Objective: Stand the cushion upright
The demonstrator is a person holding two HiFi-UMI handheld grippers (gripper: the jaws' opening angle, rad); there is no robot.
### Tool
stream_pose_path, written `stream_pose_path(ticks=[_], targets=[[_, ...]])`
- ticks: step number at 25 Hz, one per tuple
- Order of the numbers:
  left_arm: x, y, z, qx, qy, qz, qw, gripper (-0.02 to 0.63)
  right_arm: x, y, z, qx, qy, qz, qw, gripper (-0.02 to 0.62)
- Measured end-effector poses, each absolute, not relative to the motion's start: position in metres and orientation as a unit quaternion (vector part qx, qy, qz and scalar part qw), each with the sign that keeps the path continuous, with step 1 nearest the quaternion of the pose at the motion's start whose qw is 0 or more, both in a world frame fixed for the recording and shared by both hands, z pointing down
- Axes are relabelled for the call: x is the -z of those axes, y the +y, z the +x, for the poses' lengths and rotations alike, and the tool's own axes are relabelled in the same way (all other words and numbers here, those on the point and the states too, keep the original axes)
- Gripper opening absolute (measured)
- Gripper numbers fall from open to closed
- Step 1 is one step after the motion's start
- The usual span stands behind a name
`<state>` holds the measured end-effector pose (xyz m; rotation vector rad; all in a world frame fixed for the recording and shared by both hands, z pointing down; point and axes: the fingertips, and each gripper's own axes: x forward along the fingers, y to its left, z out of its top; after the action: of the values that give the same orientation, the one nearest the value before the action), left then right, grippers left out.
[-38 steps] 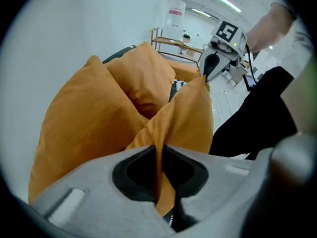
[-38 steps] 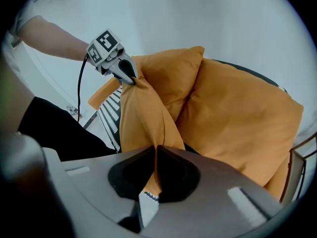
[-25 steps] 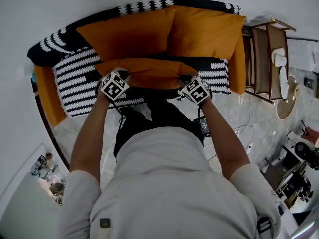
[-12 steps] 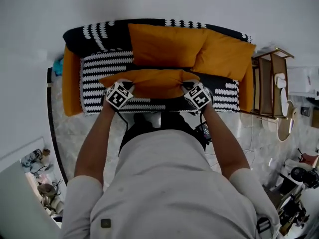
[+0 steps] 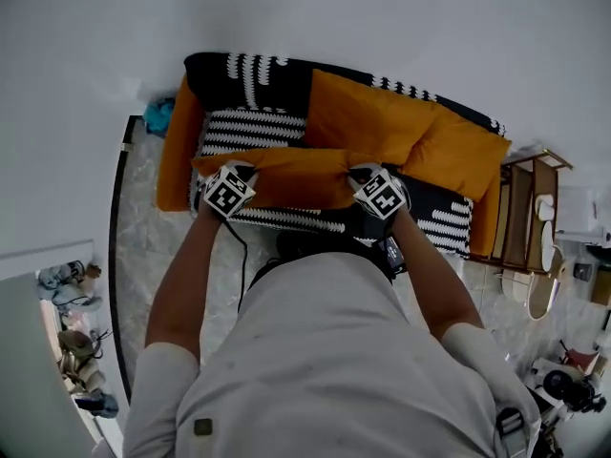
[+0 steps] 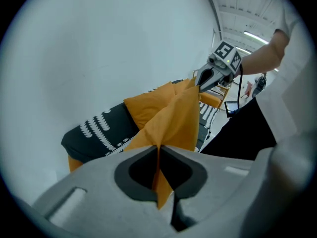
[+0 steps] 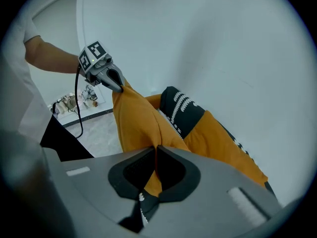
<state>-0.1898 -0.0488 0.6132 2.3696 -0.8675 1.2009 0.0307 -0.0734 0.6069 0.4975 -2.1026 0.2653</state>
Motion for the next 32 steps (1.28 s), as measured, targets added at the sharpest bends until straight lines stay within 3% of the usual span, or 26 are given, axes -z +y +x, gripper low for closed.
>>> stream_pose_path(ticks=[15, 32], targets=[[-0.613, -0.138, -0.282, -0.449, -0.373, 0.79, 0.188, 0.015, -0.622, -0.155, -0.061, -0.101, -0.881, 0.108, 0.449, 0.018], [-0.647, -0.261, -0.376, -0.46, -0.329, 0.795, 0.22, 0.015, -0.648, -0.259, -0.149, -0.139, -0.861, 0.143, 0.467, 0.018]])
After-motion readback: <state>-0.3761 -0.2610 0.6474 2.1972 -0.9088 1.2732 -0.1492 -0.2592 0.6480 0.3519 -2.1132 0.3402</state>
